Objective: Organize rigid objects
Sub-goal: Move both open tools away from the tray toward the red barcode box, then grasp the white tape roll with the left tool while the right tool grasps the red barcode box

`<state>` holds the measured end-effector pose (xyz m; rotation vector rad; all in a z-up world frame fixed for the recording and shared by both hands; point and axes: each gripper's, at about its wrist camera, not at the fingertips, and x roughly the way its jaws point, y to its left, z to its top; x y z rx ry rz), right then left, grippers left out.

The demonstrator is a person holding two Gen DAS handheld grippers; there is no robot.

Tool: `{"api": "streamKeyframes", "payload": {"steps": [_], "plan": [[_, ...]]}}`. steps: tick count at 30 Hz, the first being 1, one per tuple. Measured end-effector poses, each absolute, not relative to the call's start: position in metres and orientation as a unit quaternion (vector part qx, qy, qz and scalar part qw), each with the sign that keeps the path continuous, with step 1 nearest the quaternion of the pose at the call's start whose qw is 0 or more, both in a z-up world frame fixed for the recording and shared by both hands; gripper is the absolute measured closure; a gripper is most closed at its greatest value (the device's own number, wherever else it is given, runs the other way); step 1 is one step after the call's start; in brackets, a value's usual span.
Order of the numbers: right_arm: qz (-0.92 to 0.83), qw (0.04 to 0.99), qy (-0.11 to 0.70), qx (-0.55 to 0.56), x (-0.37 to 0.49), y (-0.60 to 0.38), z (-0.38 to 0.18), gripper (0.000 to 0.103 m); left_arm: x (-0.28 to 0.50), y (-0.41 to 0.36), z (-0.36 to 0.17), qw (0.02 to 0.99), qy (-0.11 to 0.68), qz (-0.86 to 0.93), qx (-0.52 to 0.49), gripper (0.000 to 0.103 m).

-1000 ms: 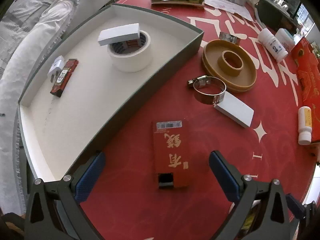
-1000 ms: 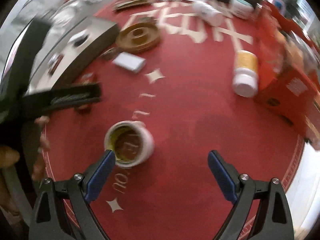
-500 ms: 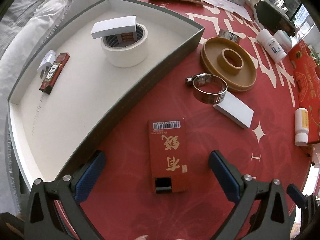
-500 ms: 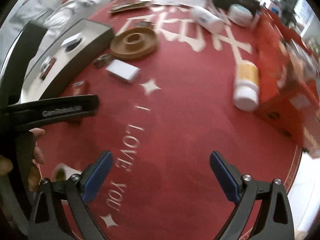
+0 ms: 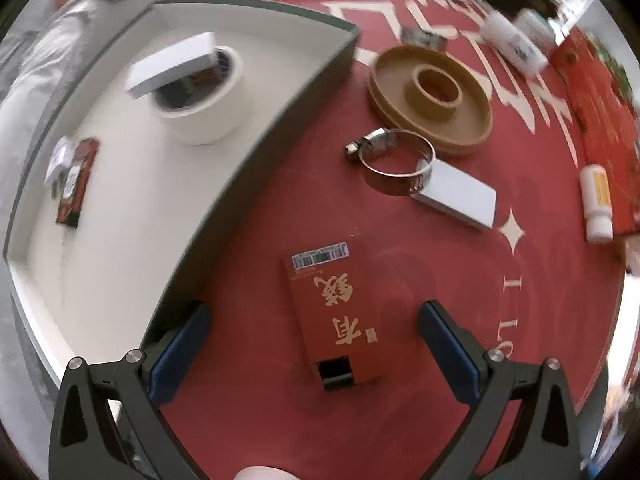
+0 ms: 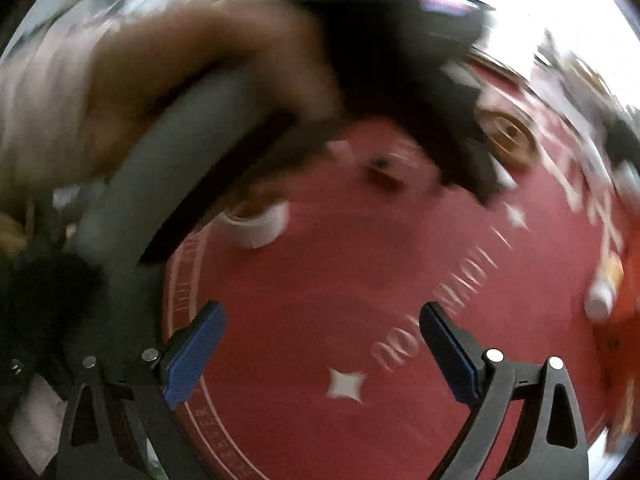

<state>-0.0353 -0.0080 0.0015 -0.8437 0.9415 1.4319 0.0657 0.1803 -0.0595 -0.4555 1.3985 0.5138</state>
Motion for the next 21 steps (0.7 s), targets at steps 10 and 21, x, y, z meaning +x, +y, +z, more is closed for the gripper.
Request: {"api": "streamKeyframes", "payload": {"steps": [10,21], "plan": [[0.645,0.561,0.308,-0.418,-0.096,0.012,-0.005,0.005,0.072,0.182,-0.059,0.713,0.64,0.213,-0.192,0.0],[0.56,0.627,0.357,-0.407,-0.045,-0.041,0.003,0.005,0.085,0.111,-0.055,0.762,0.617,0.153,-0.128,0.001]]}}
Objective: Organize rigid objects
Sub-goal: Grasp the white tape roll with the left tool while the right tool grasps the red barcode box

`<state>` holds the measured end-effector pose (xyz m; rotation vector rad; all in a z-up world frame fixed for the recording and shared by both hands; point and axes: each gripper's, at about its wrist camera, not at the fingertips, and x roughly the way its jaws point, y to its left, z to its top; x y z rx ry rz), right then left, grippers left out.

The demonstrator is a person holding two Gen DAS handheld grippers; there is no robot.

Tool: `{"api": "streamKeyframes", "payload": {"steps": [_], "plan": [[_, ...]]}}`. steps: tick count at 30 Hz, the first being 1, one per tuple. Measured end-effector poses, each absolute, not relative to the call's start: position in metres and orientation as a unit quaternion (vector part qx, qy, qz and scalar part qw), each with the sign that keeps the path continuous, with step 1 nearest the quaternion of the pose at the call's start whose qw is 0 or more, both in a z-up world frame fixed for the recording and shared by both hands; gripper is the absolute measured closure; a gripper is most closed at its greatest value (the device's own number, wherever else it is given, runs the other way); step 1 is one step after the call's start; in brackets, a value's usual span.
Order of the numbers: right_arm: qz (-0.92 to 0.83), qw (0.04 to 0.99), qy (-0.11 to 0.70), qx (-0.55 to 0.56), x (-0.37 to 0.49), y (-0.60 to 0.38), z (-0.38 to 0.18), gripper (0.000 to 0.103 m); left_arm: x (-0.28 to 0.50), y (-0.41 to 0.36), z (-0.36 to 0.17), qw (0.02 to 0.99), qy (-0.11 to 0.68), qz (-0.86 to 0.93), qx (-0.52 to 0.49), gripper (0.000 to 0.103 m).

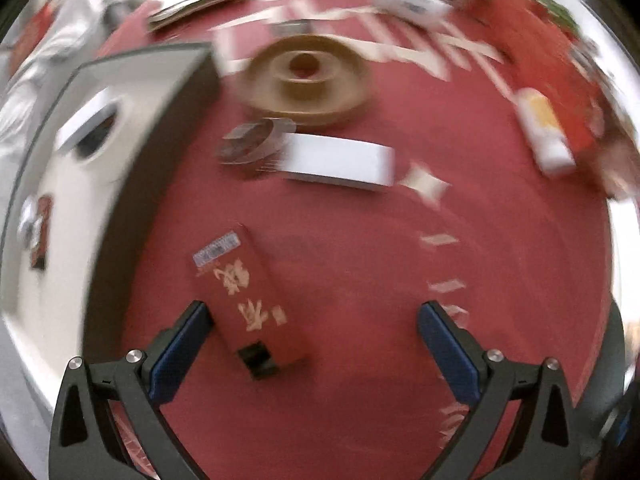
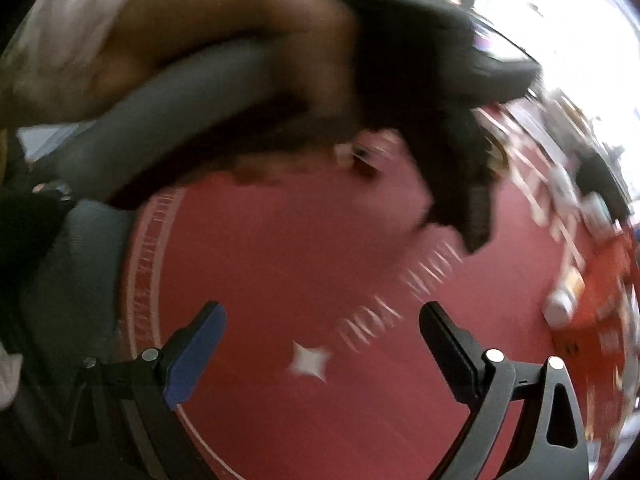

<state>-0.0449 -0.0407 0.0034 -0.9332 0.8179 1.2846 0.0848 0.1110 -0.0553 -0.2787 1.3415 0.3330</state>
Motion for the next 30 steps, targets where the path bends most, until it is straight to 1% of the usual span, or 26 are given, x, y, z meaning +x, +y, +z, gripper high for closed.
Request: {"api": "streamKeyframes", "payload": {"steps": [2,5,7,10,12,17,19,25,30], "plan": [[0.542,0.648,0.37,-0.386,-0.028,-0.054,0.01,0.005,0.077,0.102,-0.044,0.779,0.593,0.167,-0.119,0.001],[0.522,0.669,0.393,-0.354,-0.003,-0.07,0.016,0.005,0.051,0.096,-0.013,0.811,0.536,0.207,-0.107,0.001],[0.513,0.678,0.408,-0.333,0.009,-0.07,0.021,0.005,0.024,0.099,0.013,0.828,0.494,0.241,-0.111,0.001],[0.499,0.691,0.423,-0.308,0.029,-0.055,0.02,0.005,-0.017,0.114,0.038,0.827,0.463,0.293,-0.124,0.001],[0.495,0.699,0.428,-0.29,0.036,-0.053,0.023,0.005,-0.044,0.135,0.042,0.801,0.471,0.334,-0.157,0.001],[0.479,0.709,0.46,-0.237,0.059,-0.023,0.015,0.005,-0.095,0.145,0.011,0.723,0.527,0.386,-0.224,0.001],[0.462,0.716,0.467,-0.235,0.061,-0.008,0.012,0.005,-0.097,0.143,-0.006,0.704,0.548,0.385,-0.236,0.001],[0.456,0.711,0.483,-0.231,0.062,0.048,0.0,0.005,-0.088,0.137,-0.025,0.697,0.565,0.377,-0.229,0.001],[0.453,0.706,0.478,-0.261,0.062,0.089,-0.014,0.005,-0.085,0.134,-0.043,0.684,0.588,0.363,-0.232,0.001]]}}
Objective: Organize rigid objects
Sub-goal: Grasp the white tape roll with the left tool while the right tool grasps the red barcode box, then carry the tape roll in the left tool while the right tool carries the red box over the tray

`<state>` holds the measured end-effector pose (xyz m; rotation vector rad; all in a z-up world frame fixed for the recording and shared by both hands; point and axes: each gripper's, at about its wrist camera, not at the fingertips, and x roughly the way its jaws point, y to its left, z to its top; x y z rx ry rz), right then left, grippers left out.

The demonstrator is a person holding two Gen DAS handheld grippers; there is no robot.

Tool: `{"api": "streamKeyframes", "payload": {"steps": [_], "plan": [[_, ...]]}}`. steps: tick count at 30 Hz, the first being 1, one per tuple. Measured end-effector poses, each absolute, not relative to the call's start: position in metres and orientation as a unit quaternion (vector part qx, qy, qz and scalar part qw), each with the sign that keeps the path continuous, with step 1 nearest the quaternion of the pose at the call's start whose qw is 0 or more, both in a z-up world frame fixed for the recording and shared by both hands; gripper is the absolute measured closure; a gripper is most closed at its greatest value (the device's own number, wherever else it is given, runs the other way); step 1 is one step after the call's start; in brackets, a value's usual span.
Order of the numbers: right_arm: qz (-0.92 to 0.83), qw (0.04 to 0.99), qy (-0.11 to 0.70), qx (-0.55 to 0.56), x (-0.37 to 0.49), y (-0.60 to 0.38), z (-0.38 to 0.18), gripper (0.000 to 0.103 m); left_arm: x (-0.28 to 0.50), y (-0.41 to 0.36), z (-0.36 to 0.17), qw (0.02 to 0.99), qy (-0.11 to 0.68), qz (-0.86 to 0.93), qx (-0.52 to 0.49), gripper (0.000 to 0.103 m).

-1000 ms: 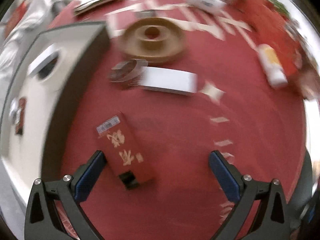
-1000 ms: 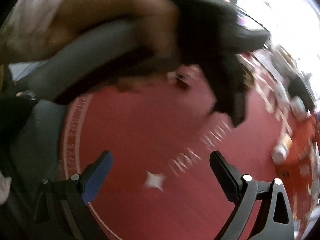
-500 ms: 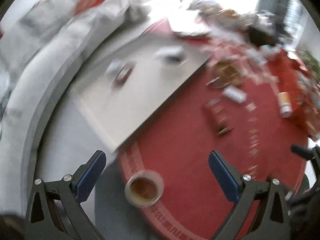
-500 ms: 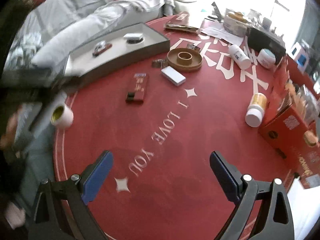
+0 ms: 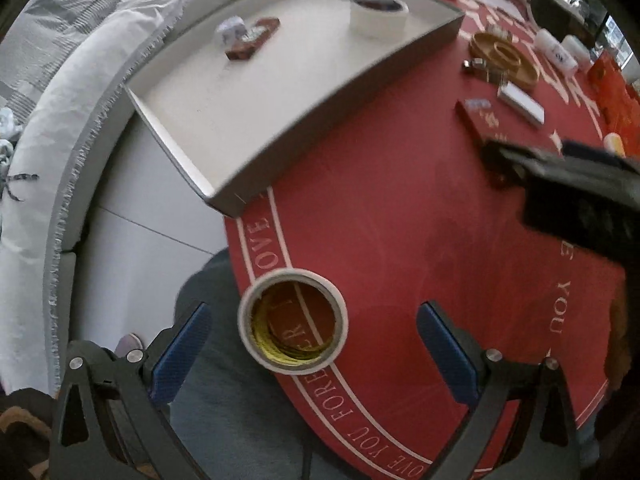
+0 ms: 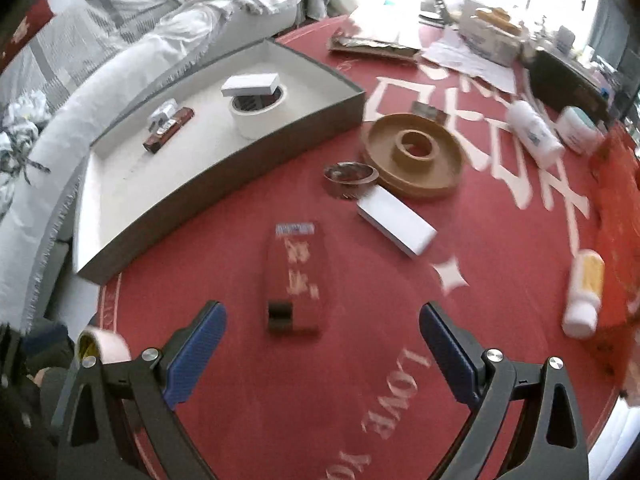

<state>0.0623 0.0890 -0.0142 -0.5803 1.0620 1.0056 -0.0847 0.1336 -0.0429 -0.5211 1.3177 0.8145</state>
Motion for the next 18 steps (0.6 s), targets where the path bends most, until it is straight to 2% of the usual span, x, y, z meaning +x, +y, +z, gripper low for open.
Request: {"api": "streamKeyframes", "payload": {"steps": [4,7,8,9,10,11,12,18], "plan": [[0.443,0.689,0.501,-0.279,0.065,0.109,-0.029,0.006,-0.078,0.134,-0.052,0.681,0.599,0.347,-0.24,0.003],[0.424,0.688,0.501,-0.31,0.06,0.115,-0.036,0.012,-0.074,0.131,-0.051,0.693,0.594,0.33,-0.24,0.016],[0.422,0.687,0.504,-0.31,0.059,0.115,-0.035,0.013,-0.072,0.128,-0.049,0.699,0.592,0.321,-0.241,0.028],[0.424,0.686,0.503,-0.312,0.058,0.115,-0.034,0.021,-0.071,0.125,-0.047,0.704,0.59,0.31,-0.244,0.044],[0.427,0.685,0.501,-0.313,0.056,0.114,-0.032,0.037,-0.068,0.122,-0.046,0.71,0.59,0.297,-0.246,0.051],[0.429,0.685,0.499,-0.313,0.055,0.113,-0.029,0.047,-0.065,0.117,-0.045,0.711,0.595,0.294,-0.232,0.051],[0.431,0.683,0.498,-0.315,0.054,0.111,-0.026,0.066,-0.062,0.114,-0.044,0.713,0.596,0.295,-0.225,0.051],[0.416,0.679,0.549,-0.256,0.071,0.081,-0.022,0.067,-0.075,0.124,-0.034,0.727,0.56,0.283,-0.281,0.051]]}}
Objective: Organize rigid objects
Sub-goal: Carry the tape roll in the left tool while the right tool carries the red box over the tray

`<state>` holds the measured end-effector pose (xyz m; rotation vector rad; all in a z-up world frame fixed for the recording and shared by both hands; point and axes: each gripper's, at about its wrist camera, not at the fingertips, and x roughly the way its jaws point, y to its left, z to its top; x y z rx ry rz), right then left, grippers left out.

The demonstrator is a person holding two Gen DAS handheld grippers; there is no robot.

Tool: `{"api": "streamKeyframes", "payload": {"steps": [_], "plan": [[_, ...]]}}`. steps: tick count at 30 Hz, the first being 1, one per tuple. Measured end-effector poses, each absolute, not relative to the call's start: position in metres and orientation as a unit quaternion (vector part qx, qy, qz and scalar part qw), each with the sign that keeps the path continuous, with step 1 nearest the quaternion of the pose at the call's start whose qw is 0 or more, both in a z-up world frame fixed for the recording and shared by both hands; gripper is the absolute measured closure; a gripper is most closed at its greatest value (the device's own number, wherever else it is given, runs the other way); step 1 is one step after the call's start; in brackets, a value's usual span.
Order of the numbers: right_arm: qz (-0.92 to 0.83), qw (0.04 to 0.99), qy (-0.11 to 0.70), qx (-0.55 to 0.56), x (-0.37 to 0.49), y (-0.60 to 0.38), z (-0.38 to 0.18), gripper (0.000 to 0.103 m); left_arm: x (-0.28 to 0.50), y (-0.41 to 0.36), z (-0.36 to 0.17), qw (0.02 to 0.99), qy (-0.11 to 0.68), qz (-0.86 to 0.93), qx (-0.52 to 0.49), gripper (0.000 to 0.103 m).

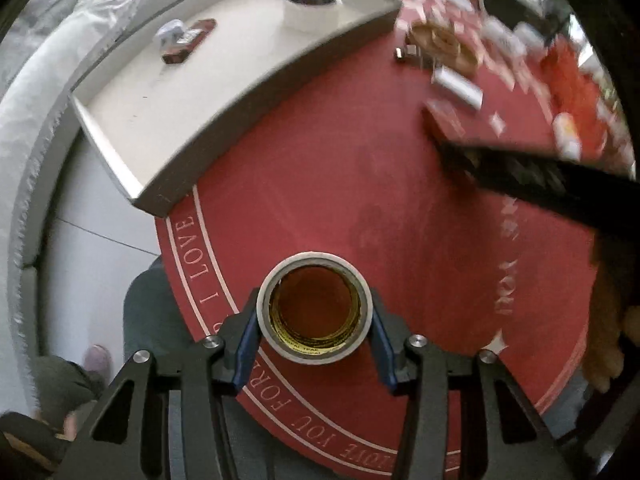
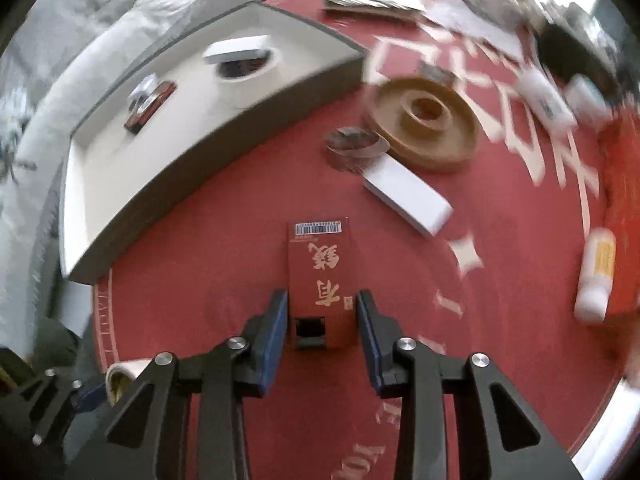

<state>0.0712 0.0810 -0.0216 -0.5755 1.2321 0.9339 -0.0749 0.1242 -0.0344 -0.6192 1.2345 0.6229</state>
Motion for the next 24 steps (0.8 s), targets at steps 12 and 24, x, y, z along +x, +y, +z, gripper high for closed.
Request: {"api": "streamKeyframes", "payload": {"steps": [12,24], "plan": [[0.386,0.719,0.558,-0.149,0.102,-0.029,0.014,0.067,-0.104,0.137,0.016,0.768,0.481,0.283,-0.316,0.051],[0.392,0.746,0.528,-0.105,0.101,-0.04,0.07,0.067,-0.043,0.117,0.095,0.809,0.449,0.296,-0.236,0.051]]}}
